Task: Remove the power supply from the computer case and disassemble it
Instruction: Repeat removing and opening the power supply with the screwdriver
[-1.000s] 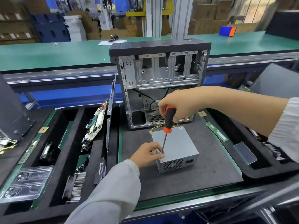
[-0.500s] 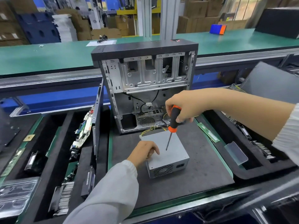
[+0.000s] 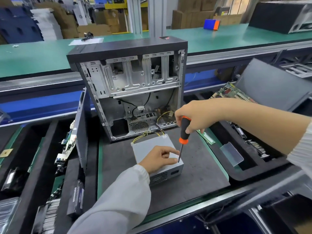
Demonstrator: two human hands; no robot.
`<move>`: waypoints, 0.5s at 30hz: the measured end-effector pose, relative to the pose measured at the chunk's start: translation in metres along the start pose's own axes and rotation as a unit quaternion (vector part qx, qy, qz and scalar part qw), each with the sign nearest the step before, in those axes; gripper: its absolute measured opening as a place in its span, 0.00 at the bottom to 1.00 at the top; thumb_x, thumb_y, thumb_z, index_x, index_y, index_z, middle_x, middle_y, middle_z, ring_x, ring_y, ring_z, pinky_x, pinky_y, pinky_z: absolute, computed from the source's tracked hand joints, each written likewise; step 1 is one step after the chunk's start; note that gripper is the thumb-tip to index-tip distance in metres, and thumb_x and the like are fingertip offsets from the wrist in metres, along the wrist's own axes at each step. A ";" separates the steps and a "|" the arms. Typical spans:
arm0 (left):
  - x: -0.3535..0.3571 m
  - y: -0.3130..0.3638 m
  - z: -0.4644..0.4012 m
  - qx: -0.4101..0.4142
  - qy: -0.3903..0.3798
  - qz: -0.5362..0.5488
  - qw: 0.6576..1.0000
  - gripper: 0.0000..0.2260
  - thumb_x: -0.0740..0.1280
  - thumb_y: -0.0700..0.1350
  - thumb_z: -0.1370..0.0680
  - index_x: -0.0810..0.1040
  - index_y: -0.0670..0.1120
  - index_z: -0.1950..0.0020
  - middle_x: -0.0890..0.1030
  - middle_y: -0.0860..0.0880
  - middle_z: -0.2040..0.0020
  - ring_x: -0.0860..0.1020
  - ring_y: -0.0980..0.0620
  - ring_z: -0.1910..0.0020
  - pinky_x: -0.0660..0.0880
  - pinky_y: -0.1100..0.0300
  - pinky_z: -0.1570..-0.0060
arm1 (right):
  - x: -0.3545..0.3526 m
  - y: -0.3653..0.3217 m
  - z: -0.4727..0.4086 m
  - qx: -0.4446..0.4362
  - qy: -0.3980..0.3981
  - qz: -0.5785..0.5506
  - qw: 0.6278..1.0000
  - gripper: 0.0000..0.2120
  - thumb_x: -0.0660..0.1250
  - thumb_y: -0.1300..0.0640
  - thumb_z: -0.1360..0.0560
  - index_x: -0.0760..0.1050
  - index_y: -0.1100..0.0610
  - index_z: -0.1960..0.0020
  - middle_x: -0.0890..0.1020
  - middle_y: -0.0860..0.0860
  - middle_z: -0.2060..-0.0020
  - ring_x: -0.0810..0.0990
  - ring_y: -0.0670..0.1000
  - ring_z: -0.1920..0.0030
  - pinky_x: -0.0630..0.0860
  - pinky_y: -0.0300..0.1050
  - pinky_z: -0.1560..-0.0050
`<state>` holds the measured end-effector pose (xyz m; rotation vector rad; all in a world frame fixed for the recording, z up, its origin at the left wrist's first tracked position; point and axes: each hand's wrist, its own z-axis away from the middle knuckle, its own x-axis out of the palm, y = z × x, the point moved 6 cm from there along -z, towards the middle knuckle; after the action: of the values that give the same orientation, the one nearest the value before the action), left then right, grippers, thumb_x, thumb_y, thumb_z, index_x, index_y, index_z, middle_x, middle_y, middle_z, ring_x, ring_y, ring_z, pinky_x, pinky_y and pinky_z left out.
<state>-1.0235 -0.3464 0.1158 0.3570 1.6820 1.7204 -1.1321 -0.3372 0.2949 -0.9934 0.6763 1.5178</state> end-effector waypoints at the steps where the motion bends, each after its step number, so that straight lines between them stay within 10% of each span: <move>1: 0.000 0.000 -0.001 0.006 0.003 -0.003 1.000 0.09 0.72 0.39 0.24 0.83 0.43 0.45 0.58 0.58 0.74 0.56 0.57 0.72 0.57 0.67 0.68 | 0.001 0.001 0.000 0.002 0.001 -0.003 1.000 0.09 0.66 0.59 0.24 0.71 0.51 0.46 0.77 0.53 0.50 0.83 0.52 0.65 0.77 0.42 0.64; 15: 0.004 0.004 -0.009 0.052 0.033 -0.021 0.998 0.03 0.74 0.41 0.25 0.85 0.43 0.53 0.56 0.54 0.73 0.54 0.55 0.72 0.54 0.64 0.69 | 0.012 0.004 -0.002 -0.004 0.006 -0.009 1.000 0.08 0.66 0.60 0.24 0.69 0.52 0.48 0.71 0.47 0.59 0.81 0.51 0.67 0.71 0.37 0.70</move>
<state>-1.0329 -0.3500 0.1170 0.3135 1.8195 1.6338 -1.1357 -0.3344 0.2833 -1.0133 0.6682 1.5008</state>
